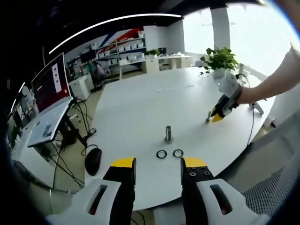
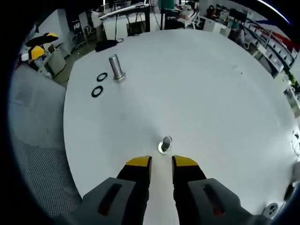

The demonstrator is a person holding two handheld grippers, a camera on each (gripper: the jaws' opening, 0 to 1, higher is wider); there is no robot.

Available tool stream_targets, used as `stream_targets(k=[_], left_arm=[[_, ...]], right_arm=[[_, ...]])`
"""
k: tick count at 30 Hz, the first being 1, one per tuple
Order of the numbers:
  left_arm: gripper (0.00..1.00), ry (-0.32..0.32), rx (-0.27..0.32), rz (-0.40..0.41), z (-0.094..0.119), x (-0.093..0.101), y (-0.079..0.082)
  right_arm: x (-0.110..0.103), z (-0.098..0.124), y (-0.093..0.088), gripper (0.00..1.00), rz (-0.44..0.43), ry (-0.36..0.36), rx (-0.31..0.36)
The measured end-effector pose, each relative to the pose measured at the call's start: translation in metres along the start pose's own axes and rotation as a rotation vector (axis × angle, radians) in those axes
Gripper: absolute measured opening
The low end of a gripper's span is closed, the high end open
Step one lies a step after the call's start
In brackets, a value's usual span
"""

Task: Place the washer onto the threaded stud by aligning its center hole with the stud, sliding it down to the base, and recovering from edge contact or off-axis alignment until the washer reaches the visible bottom stop.

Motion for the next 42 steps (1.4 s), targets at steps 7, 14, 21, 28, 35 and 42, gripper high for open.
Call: stream_targets(k=[7,14,21,28,35,42], left_arm=[[0.36,-0.020,0.012,0.024,0.000,0.001,0.001],[0.37,-0.020,0.000,0.019,0.000,0.001,-0.001],[0.37,-0.031,0.002,0.026,0.000,0.003,-0.001],[0.38,-0.031,0.006,0.032,0.000,0.004,-0.001],[0.38,-0.034,0.002,0.025,0.000,0.005,-0.001],[0.39,-0.029,0.007,0.031,0.000,0.003,-0.001]], right_arm=[[-0.011,0.045,-0.006,0.20,-0.102,-0.047,0.151],[-0.038,0.093,-0.020,0.22,-0.199,-0.069,0.286],[-0.068,0.128,-0.023,0.23,-0.229,-0.075,0.371],[-0.084,0.150,-0.021,0.24,-0.261,-0.085,0.453],[-0.103,0.167,-0.020,0.26,-0.279,-0.083,0.500],[-0.125,0.171,-0.022,0.31,-0.282,-0.074,0.512]])
Point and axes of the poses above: the point that each gripper's makers call its tool centre point, and the gripper's own axes: z roughly backward along the fingers, x roughly to its right, y roughly out of its top, the point moved 8 cm from there along z, roughly backward along the fingers, and after that the axes turned 3 degrees about x, right-handed, at the moved point
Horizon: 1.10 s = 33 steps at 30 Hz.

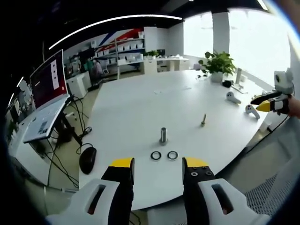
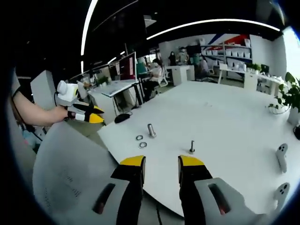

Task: Place the washer onto the threaded stud by aligning its center hole with the stud, sliding it down to the base, and recovering from edge contact or off-axis alignment until the washer reaches the visible bottom stop.

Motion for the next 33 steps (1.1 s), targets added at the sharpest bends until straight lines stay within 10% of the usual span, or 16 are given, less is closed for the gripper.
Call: stream_targets(k=[33], left_arm=[[0.38,0.009,-0.032,-0.015,0.000,-0.001,-0.004]], right_arm=[[-0.021,-0.009,-0.014,0.38,0.052,0.080,-0.056]])
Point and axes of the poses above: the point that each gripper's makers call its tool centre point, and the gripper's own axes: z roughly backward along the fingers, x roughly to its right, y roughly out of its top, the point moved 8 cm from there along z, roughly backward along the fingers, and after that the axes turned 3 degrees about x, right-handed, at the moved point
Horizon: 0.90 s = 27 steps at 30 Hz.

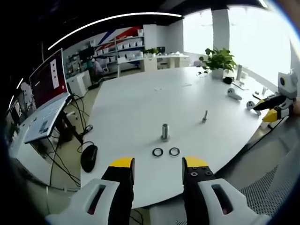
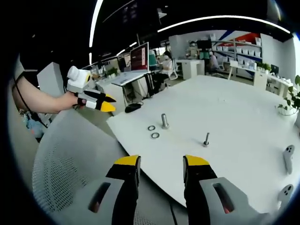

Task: Place the washer onto the threaded stud by aligning its center hole with the stud, sliding it down to the base, and recovering from edge contact or off-axis alignment until the washer reaches the visible bottom stop.

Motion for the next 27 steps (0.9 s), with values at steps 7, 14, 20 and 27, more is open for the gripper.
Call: stream_targets(k=[7,14,20,27], left_arm=[[0.38,-0.012,-0.032,-0.011,-0.004,0.000,-0.004],[0.40,-0.029,-0.080,-0.056,-0.008,0.008,-0.004],[0.44,-0.038,-0.132,-0.104,-0.011,0.010,-0.004],[0.44,-0.107,-0.274,-0.200,-0.024,0.018,-0.005]], right_arm=[[-0.003,-0.001,-0.005,0.38,-0.033,0.031,-0.027],[0.000,-0.001,-0.007,0.39,-0.057,0.031,-0.026],[0.000,0.000,-0.005,0.39,-0.045,0.032,-0.015],[0.000,0.001,-0.005,0.39,-0.049,0.034,-0.009]])
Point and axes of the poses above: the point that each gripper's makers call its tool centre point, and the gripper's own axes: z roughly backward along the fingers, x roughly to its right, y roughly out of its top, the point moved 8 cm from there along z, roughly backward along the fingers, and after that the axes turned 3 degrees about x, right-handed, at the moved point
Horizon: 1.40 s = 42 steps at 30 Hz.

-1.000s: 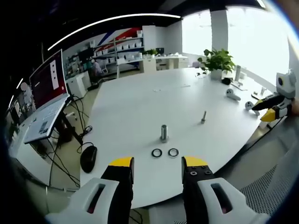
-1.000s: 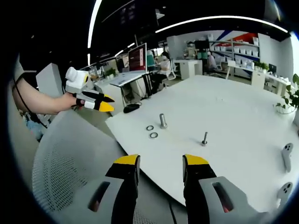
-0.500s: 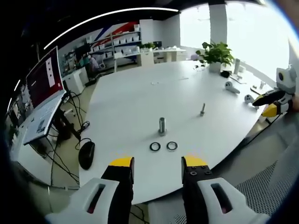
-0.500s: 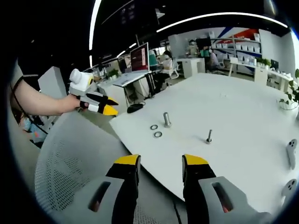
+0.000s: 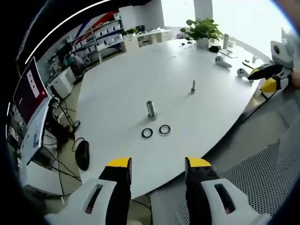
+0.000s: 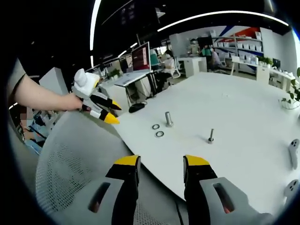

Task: Place the washer onto the threaded stud by aligning its center hole with the stud, sliding it down to the base, and recovering from edge contact or off-axis alignment until the washer reaches the visible bottom stop.

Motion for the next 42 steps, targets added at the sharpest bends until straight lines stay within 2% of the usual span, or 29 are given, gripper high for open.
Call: stream_targets(k=[4,8,12,14,15,17,22,23,24,27,29,32,34,37,41,42], left_arm=[[0.44,-0.022,0.027,0.007,-0.014,-0.002,0.024],[0.44,-0.055,0.001,0.016,-0.039,0.001,0.033],[0.44,-0.092,-0.062,0.013,-0.067,0.006,0.034],[0.43,-0.154,-0.054,0.066,-0.082,0.012,0.034],[0.42,-0.159,-0.089,0.093,-0.089,0.014,0.032],[0.41,-0.125,-0.129,0.033,-0.101,0.012,0.030],[0.40,-0.146,-0.188,0.043,-0.120,0.019,0.028],[0.40,-0.164,-0.235,0.017,-0.127,0.017,0.025],[0.40,-0.169,-0.254,0.000,-0.132,0.016,0.024],[0.40,-0.162,-0.281,-0.048,-0.143,0.014,0.029],[0.40,-0.165,-0.279,-0.036,-0.150,0.012,0.036],[0.40,-0.162,-0.307,-0.030,-0.162,0.011,0.040],[0.40,-0.164,-0.324,-0.015,-0.168,0.011,0.041],[0.40,-0.159,-0.360,-0.037,-0.173,0.012,0.039],[0.42,-0.158,-0.440,-0.029,-0.177,0.014,0.029],[0.42,-0.160,-0.408,-0.062,-0.175,0.015,0.034]], right_arm=[[0.001,0.001,0.001,0.39,-0.003,-0.006,0.007],[0.002,0.001,0.000,0.39,-0.026,-0.009,0.006],[0.004,0.001,0.000,0.39,-0.036,-0.019,0.009],[0.004,0.001,0.000,0.39,-0.039,-0.022,0.011],[0.004,0.001,-0.001,0.39,-0.038,-0.023,0.009],[0.004,0.001,0.000,0.39,-0.032,-0.022,0.009],[0.004,0.000,-0.001,0.39,-0.033,-0.022,-0.003],[0.004,0.000,-0.002,0.39,-0.033,-0.025,-0.010],[0.005,0.000,-0.002,0.39,-0.034,-0.027,-0.012],[0.006,0.001,-0.001,0.38,-0.037,-0.038,0.002],[0.007,0.001,-0.002,0.38,-0.043,-0.040,0.003],[0.005,0.000,-0.001,0.39,-0.035,-0.034,-0.003],[0.004,0.000,-0.001,0.39,-0.013,-0.040,-0.009],[0.006,0.001,-0.002,0.39,-0.028,-0.039,-0.012],[0.006,0.001,-0.002,0.39,-0.027,-0.042,-0.015],[0.006,0.001,-0.001,0.39,-0.019,-0.044,-0.014]])
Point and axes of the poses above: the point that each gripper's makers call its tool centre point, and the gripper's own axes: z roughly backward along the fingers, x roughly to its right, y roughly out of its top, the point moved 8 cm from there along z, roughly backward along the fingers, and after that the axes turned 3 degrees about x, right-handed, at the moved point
